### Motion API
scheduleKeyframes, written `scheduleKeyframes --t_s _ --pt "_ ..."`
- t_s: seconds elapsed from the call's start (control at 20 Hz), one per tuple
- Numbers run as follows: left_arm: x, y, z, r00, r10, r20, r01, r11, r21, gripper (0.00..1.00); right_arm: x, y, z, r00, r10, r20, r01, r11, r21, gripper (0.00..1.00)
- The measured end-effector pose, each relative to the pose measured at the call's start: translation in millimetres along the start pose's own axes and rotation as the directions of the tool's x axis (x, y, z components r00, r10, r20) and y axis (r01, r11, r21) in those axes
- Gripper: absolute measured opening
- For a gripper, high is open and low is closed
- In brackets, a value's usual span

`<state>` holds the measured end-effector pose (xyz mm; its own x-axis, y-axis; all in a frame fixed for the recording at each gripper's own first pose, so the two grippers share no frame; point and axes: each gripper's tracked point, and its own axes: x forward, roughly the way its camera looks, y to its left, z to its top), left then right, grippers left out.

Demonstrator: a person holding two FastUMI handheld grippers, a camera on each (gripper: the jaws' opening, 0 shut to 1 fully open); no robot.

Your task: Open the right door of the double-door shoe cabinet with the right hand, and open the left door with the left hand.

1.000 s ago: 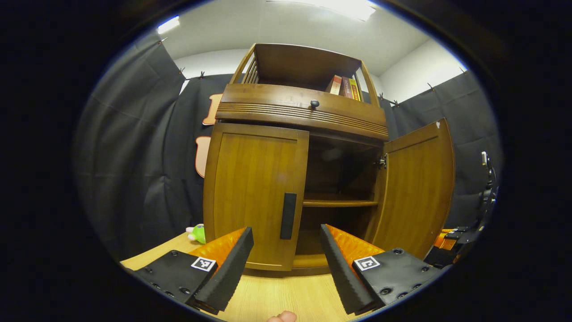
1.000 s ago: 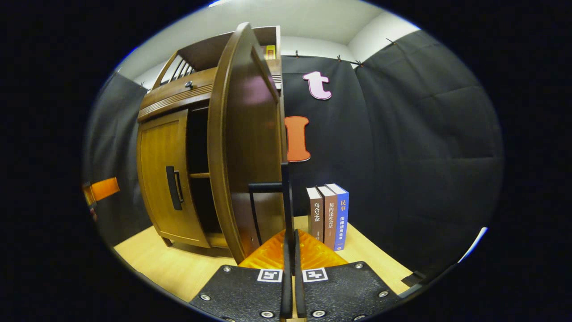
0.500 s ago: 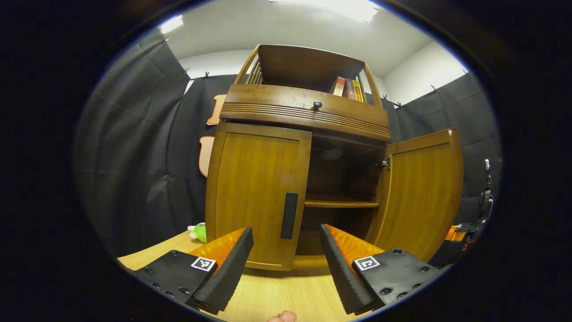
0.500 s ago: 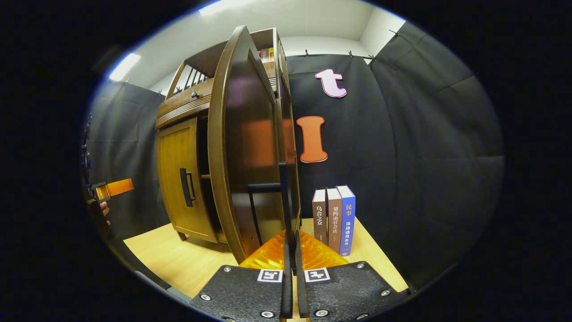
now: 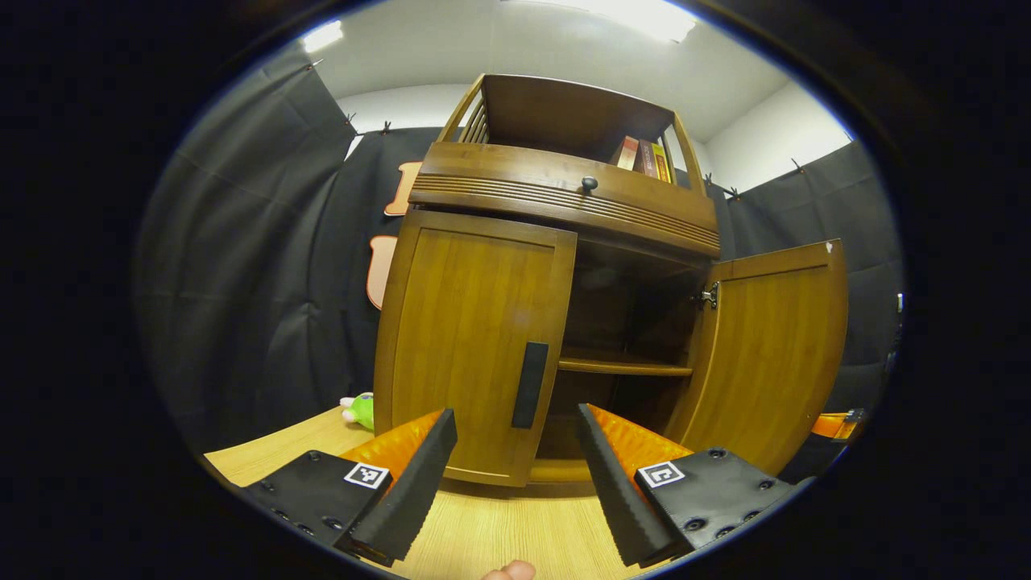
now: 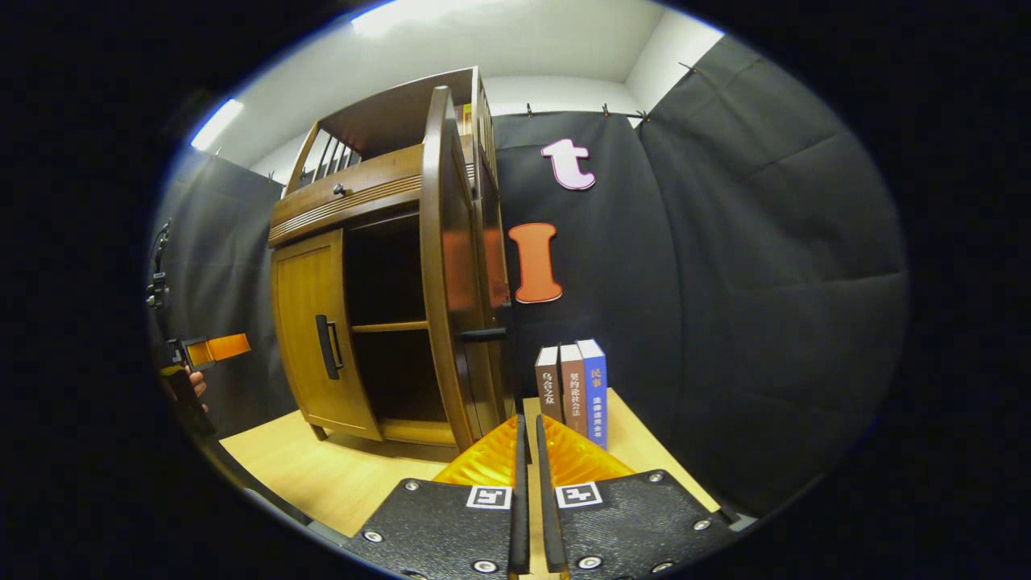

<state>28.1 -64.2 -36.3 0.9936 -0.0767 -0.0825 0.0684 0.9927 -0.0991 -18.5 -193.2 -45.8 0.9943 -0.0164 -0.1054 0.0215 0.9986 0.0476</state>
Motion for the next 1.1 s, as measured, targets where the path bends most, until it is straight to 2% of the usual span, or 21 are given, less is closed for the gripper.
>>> scheduleKeyframes --t_s 0.15,0.3,0.4,0.45,0.5,0.6,0.85,0.95,1.0,1.1 --pt "35 1 1 1.0 0.018 0.007 -0.018 0.999 0.037 0.99 -23 20 15 1.0 -0.023 0.012 0.023 1.0 0.01 0.06" --pt "73 -16 -9 0.999 -0.044 -0.013 0.045 0.998 0.043 0.96 -39 58 19 1.0 0.016 0.01 -0.016 0.999 0.037 0.05" --pt "98 -16 -17 0.998 -0.057 -0.027 0.059 0.996 0.066 0.97 -41 77 11 1.0 0.023 -0.02 -0.023 0.999 0.036 0.05" --pt "109 -19 -21 0.997 -0.063 -0.039 0.066 0.995 0.071 0.95 -40 83 9 0.999 0.018 -0.03 -0.017 0.999 0.031 0.22" --pt "120 -21 -23 0.996 -0.073 -0.047 0.076 0.994 0.074 0.95 -37 88 7 0.999 0.011 -0.03 -0.011 1.0 0.019 0.08" --pt "139 -24 -25 0.995 -0.091 -0.046 0.095 0.992 0.086 0.95 -39 97 4 1.0 -0.002 -0.029 0.002 1.0 0.007 0.34" --pt "172 -22 -31 0.995 -0.098 -0.03 0.1 0.991 0.087 0.95 -27 108 9 1.0 0.015 -0.024 -0.013 0.996 0.086 0.95" --pt "181 -20 -37 0.994 -0.098 -0.042 0.101 0.992 0.08 0.95 -27 111 4 0.999 0.028 -0.039 -0.025 0.996 0.085 0.99" --pt "186 -18 -40 0.994 -0.097 -0.049 0.101 0.992 0.082 0.94 -27 112 2 0.998 0.032 -0.049 -0.028 0.996 0.082 0.88" --pt "197 -17 -44 0.995 -0.086 -0.058 0.09 0.992 0.088 0.95 -25 111 -5 0.997 0.038 -0.072 -0.032 0.997 0.075 0.89"
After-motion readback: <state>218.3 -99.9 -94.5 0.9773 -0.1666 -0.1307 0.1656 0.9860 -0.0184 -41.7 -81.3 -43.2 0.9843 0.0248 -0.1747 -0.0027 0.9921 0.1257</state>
